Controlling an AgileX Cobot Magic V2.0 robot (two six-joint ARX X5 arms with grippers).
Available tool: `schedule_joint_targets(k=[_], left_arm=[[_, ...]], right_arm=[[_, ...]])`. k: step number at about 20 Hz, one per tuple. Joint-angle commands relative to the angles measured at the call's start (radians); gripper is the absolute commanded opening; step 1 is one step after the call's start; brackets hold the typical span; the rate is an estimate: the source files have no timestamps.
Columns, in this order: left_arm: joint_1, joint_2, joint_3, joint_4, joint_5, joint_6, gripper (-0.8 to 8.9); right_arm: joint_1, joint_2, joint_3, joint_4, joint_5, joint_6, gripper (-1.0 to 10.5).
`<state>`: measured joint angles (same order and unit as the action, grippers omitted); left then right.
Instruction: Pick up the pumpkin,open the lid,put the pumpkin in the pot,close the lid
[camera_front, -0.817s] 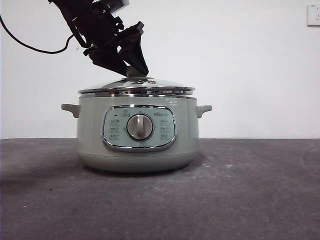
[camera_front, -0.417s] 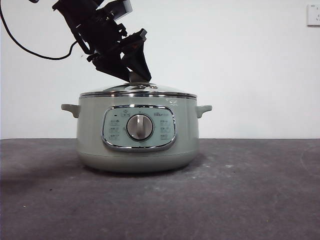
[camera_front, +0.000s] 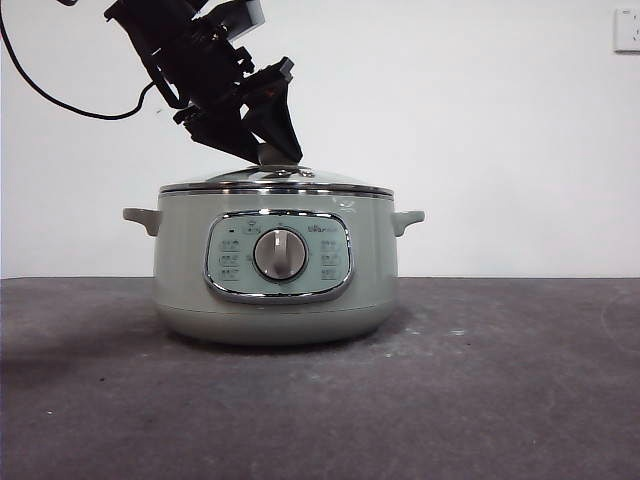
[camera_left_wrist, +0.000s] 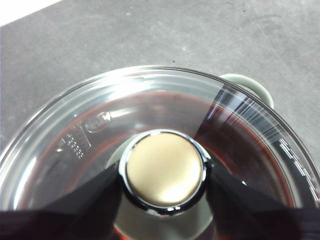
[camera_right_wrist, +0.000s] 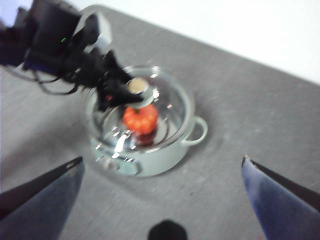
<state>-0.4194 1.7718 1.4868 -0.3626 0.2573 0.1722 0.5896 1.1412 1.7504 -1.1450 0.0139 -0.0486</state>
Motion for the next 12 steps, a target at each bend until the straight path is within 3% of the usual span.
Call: schedule_joint_targets(k=[1, 7, 12], left_arm=[[0.000, -0.018, 0.006, -0.024, 0.005, 0.003, 5.34], [0.000, -0.094, 0.006, -0.087, 0.005, 0.003, 5.34], [0.000, -0.257, 0.006, -0.251, 0.010, 0.003, 5.34]], right_arm=[[0.003, 0.004, -0.001, -0.020, -0.033, 0.006, 5.7], [0.003, 0.009, -0.001, -0.054, -0.051, 0.006, 5.7], [0.003, 0.017, -0.001, -0.119, -0.174, 0.006, 5.7]])
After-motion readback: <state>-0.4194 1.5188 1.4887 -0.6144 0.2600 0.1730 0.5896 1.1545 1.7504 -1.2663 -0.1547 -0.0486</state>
